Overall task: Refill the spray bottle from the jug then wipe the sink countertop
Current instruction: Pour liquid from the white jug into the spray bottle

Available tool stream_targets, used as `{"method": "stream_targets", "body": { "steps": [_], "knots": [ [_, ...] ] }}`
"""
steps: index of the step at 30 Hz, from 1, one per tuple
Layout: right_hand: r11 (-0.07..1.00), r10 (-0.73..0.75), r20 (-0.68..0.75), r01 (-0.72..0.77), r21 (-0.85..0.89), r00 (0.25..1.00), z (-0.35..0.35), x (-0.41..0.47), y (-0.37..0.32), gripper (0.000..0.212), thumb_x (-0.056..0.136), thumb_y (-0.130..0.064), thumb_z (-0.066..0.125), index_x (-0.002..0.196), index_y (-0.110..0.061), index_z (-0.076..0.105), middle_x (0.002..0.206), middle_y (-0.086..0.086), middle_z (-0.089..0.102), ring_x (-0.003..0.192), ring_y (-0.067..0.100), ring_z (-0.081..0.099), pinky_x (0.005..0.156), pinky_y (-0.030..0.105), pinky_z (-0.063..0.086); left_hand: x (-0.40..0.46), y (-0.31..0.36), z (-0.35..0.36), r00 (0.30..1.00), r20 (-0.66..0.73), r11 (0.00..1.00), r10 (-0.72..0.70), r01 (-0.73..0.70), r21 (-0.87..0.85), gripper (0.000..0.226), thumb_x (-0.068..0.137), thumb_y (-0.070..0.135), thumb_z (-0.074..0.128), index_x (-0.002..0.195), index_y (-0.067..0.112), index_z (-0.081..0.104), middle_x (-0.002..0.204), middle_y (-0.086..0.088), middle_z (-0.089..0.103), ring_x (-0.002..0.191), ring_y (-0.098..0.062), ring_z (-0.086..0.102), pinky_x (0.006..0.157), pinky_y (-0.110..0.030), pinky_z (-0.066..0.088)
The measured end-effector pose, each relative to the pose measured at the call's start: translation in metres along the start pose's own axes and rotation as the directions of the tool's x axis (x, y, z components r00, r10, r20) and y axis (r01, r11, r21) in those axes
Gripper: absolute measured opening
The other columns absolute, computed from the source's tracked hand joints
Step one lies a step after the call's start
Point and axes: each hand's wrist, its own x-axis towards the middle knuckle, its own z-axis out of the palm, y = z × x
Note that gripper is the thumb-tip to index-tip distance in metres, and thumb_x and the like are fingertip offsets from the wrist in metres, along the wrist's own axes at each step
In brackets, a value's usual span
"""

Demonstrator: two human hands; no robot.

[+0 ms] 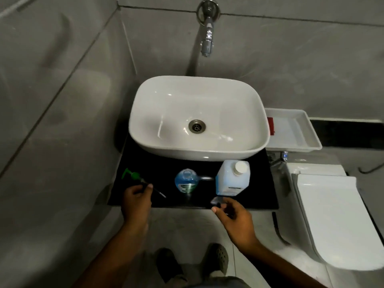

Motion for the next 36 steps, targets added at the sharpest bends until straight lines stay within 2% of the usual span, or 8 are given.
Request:
{"method": "stream_targets", "body": {
  "steps": [4,8,13,17,26,31,33,36],
  "knots": [
    [0.994,0.093,-0.093,-0.088,0.06,0.991,-0.041,0.003,0.019,0.029,0.07,-0.022,0.083,0.088,-0.033,0.063,0.076,-0.008,0.069,0.071,-0.005,0.065,0.062,0.005,0.047,-0.06,0.016,0.03,0.962,0.272,0.994,-0.002,0.032,-0.107,0.01,0.088,0.024,0.063,0.078,0.02,0.062,0.063,0.002,0.061,0.048,-0.008,0.053,0.04,-0.019,0.033],
    [0.99,0.102,-0.09,-0.093,0.106,0.991,-0.066,0.021,0.018,0.067,0.061,-0.033,0.087,0.12,-0.022,0.059,0.101,-0.009,0.066,0.09,-0.005,0.063,0.07,0.006,0.049,-0.097,0.04,0.07,0.833,0.497,0.955,0.242,-0.294,0.027,0.003,0.084,0.022,0.067,0.08,0.023,0.067,0.07,0.007,0.067,0.053,0.001,0.06,0.042,-0.014,0.041],
    [0.997,-0.06,0.102,0.055,0.049,0.993,-0.077,0.051,-0.012,0.111,0.053,-0.05,0.088,0.145,-0.028,0.03,0.135,-0.012,0.047,0.122,0.002,0.047,0.097,0.022,0.043,-0.094,0.07,0.107,0.495,0.739,0.504,0.456,-0.828,0.244,0.049,0.08,0.025,0.07,0.127,0.024,0.055,0.123,0.004,0.053,0.105,-0.011,0.055,0.091,-0.019,0.044],
    [0.985,-0.171,0.22,0.16,0.067,0.96,-0.077,0.067,-0.029,0.091,0.055,-0.053,0.086,0.131,-0.054,0.035,0.125,-0.03,0.053,0.115,-0.003,0.054,0.092,0.023,0.052,-0.086,0.086,0.125,0.329,0.854,0.219,0.402,-0.941,0.259,0.054,0.088,0.027,0.062,0.139,0.023,0.043,0.14,0.0,0.047,0.129,-0.018,0.041,0.109,-0.03,0.027],
    [0.963,-0.268,0.195,0.256,0.083,0.944,-0.077,0.073,-0.026,0.075,0.061,-0.044,0.083,0.123,-0.053,0.043,0.122,-0.019,0.059,0.112,0.0,0.058,0.088,0.021,0.054,-0.094,0.083,0.134,0.445,0.705,0.264,0.552,-0.896,0.358,0.054,0.061,0.063,0.072,0.087,0.022,0.049,0.088,0.005,0.056,0.081,-0.015,0.052,0.064,-0.026,0.041],
    [0.962,-0.271,0.187,0.264,0.066,0.944,-0.077,0.074,-0.02,0.075,0.065,-0.041,0.081,0.13,-0.038,0.044,0.126,-0.011,0.057,0.117,0.006,0.056,0.093,0.03,0.054,-0.101,0.076,0.135,0.397,0.766,0.36,0.505,-0.904,0.231,0.081,0.067,0.053,0.074,0.135,0.035,0.034,0.138,0.005,0.049,0.125,-0.014,0.044,0.104,-0.036,0.041],
    [0.962,-0.271,0.175,0.269,0.034,0.947,-0.077,0.075,-0.018,0.075,0.065,-0.04,0.082,0.129,-0.038,0.044,0.126,-0.012,0.057,0.116,0.005,0.056,0.094,0.033,0.053,-0.103,0.071,0.13,0.351,0.746,0.273,0.566,-0.934,0.232,0.06,0.076,0.048,0.069,0.129,0.031,0.047,0.13,0.003,0.058,0.12,-0.015,0.051,0.103,-0.036,0.043],
    [0.969,-0.247,0.157,0.248,0.015,0.956,-0.077,0.076,-0.016,0.078,0.061,-0.045,0.083,0.126,-0.049,0.041,0.126,-0.016,0.055,0.117,0.004,0.054,0.095,0.032,0.053,-0.106,0.066,0.117,0.469,0.515,0.367,0.718,-0.883,0.293,0.036,0.075,0.06,0.061,0.099,0.032,0.063,0.09,0.01,0.07,0.088,-0.011,0.063,0.079,-0.03,0.053]
  ]
}}
